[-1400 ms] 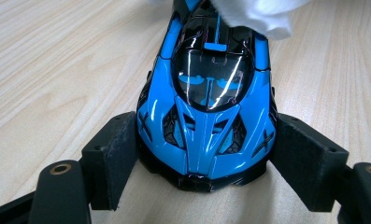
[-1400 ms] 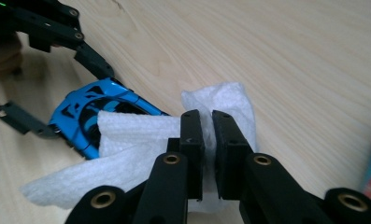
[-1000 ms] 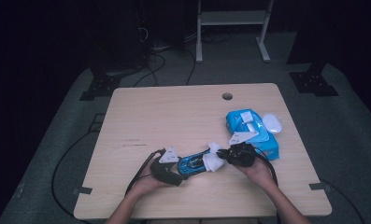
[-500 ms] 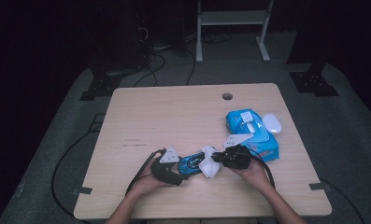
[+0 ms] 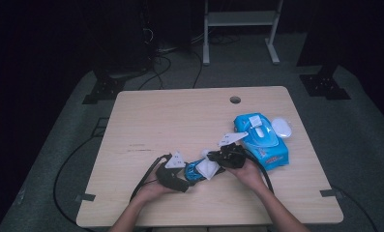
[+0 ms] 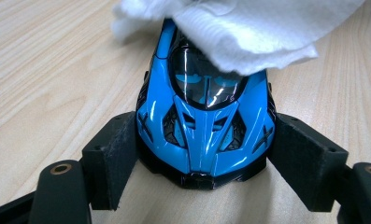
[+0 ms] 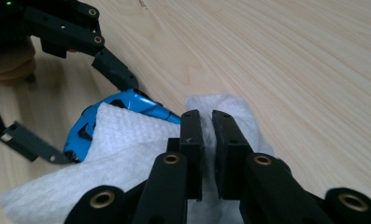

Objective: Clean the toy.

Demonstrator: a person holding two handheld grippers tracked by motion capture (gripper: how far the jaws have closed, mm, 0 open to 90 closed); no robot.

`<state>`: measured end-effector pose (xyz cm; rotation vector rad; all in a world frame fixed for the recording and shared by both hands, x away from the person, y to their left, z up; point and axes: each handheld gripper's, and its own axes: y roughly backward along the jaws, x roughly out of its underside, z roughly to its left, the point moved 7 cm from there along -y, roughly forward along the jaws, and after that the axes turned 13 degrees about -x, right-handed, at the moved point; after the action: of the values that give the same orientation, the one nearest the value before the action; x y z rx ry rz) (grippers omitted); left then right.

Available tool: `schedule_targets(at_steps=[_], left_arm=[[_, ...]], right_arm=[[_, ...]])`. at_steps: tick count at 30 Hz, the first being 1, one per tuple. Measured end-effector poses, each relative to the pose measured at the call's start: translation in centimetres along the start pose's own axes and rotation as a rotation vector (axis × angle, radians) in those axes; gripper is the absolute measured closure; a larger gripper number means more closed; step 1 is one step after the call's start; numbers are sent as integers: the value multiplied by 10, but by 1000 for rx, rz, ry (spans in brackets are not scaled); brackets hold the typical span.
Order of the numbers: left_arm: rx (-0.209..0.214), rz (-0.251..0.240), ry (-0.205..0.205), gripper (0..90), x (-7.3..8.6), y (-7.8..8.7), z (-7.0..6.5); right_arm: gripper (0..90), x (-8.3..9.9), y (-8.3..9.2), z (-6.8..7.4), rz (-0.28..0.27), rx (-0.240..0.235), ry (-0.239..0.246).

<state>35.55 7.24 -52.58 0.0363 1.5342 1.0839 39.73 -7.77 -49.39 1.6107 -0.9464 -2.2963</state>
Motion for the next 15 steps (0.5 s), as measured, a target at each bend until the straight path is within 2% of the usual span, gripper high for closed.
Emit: schedule_targets(at_steps=[3, 5, 7, 11, 15], left_arm=[[-3, 4, -11, 251, 0, 0, 0], [-5, 5, -12, 251, 0, 0, 0], [-3, 4, -9, 251, 0, 0, 0], [-2, 4, -11, 251, 0, 0, 0], [-2, 4, -10, 251, 0, 0, 0]], right_arm=[[826, -3, -3, -3, 17, -3, 1], [826, -1, 0, -8, 48, 38, 19], [825, 2, 6, -13, 61, 59, 14], [777, 5, 13, -15, 57, 46, 1], [690, 2, 21, -12, 11, 22, -5]])
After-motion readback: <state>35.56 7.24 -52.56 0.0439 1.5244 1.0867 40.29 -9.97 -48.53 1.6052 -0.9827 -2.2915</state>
